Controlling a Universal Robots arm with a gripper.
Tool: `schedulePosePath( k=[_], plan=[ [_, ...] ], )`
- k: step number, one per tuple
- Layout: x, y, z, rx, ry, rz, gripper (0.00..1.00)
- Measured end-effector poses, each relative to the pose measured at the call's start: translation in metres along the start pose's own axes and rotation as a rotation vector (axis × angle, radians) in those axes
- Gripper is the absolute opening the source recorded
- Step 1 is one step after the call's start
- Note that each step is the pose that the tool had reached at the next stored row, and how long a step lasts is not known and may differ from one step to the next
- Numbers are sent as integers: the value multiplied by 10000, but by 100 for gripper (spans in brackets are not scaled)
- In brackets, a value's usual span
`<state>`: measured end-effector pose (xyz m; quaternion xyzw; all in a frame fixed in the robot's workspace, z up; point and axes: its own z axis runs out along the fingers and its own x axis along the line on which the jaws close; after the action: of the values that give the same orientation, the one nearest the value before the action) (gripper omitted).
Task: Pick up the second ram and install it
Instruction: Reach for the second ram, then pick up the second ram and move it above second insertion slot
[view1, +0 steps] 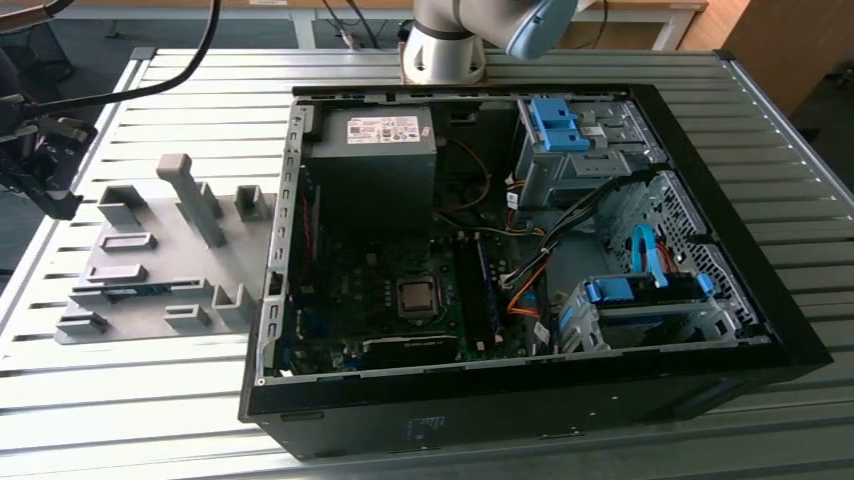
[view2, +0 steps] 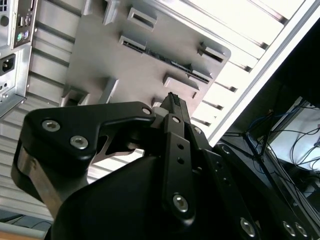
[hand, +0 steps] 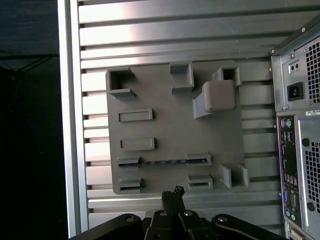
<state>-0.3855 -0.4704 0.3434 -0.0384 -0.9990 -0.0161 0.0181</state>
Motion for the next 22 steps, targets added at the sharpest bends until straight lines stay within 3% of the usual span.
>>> schedulePosePath(
  k=[14,22],
  plan=[
    [10,-1,1,3,3,-60,11],
    [16,-2,2,47,39,-1216,11]
  ],
)
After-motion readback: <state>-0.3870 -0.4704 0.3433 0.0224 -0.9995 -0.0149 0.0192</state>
